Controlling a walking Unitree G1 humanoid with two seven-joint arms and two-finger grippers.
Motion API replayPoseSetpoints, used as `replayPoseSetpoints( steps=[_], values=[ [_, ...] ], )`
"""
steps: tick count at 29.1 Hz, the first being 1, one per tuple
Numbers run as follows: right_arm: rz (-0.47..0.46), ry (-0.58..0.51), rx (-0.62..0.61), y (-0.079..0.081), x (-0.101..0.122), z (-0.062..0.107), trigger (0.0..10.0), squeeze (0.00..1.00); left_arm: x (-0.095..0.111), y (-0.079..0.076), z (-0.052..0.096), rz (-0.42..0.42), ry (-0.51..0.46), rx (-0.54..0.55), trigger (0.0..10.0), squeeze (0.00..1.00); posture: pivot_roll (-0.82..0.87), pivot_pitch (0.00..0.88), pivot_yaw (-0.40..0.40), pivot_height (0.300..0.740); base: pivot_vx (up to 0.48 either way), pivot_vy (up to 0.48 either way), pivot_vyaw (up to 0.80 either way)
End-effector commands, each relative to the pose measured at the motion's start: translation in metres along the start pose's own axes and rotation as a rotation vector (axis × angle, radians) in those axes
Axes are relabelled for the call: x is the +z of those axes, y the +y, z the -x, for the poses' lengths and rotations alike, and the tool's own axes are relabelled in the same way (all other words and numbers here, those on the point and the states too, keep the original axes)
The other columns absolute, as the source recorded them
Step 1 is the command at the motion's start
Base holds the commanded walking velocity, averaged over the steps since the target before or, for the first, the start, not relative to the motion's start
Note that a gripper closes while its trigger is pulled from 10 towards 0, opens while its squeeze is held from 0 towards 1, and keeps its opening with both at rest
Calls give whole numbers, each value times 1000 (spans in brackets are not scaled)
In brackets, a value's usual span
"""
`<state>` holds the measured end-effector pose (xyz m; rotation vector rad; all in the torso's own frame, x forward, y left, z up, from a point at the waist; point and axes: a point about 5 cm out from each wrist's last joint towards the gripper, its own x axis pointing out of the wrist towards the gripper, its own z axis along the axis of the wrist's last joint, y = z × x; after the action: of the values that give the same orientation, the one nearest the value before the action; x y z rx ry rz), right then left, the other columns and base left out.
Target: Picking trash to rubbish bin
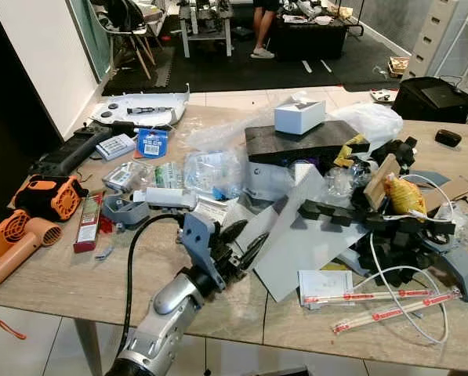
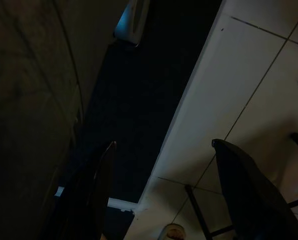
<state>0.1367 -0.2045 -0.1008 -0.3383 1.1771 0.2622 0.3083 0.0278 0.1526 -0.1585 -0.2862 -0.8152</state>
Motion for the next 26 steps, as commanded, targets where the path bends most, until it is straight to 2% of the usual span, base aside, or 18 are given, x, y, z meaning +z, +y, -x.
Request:
replayPoseSetpoints(
  steps=[1, 16, 17, 18, 19, 23, 26],
  values=[
    [-15, 18, 21, 7, -7, 0, 10000, 0, -5, -4, 1, 11, 7, 5, 0, 0, -138, 200, 58, 740, 0, 0, 0],
    [-23, 16, 32, 12, -6, -1, 10000, 0, 3, 6, -2, 4, -31, 36, 0, 0, -131, 199, 68, 740, 0, 0, 0],
    [-24, 16, 33, 13, -6, -1, 10000, 0, 4, 6, -3, 22, -40, 36, 0, 0, -131, 200, 69, 740, 0, 0, 0],
    [-26, 15, 34, 14, -6, -1, 10000, 0, 10, 9, -4, 94, -79, 55, 0, 0, -131, 200, 70, 740, 0, 0, 0],
    [-26, 15, 34, 14, -6, -1, 10000, 0, 10, 9, -4, 94, -79, 55, 0, 0, -131, 200, 70, 740, 0, 0, 0],
    [-28, 15, 35, 15, -6, -1, 10000, 0, 31, 19, -7, 240, -180, 53, 0, 0, -130, 200, 72, 740, 0, 0, 0],
    [-29, 15, 35, 15, -6, -1, 10000, 0, 42, 22, -6, 279, -224, 13, 0, 0, -129, 199, 73, 740, 0, 0, 0]
  ],
)
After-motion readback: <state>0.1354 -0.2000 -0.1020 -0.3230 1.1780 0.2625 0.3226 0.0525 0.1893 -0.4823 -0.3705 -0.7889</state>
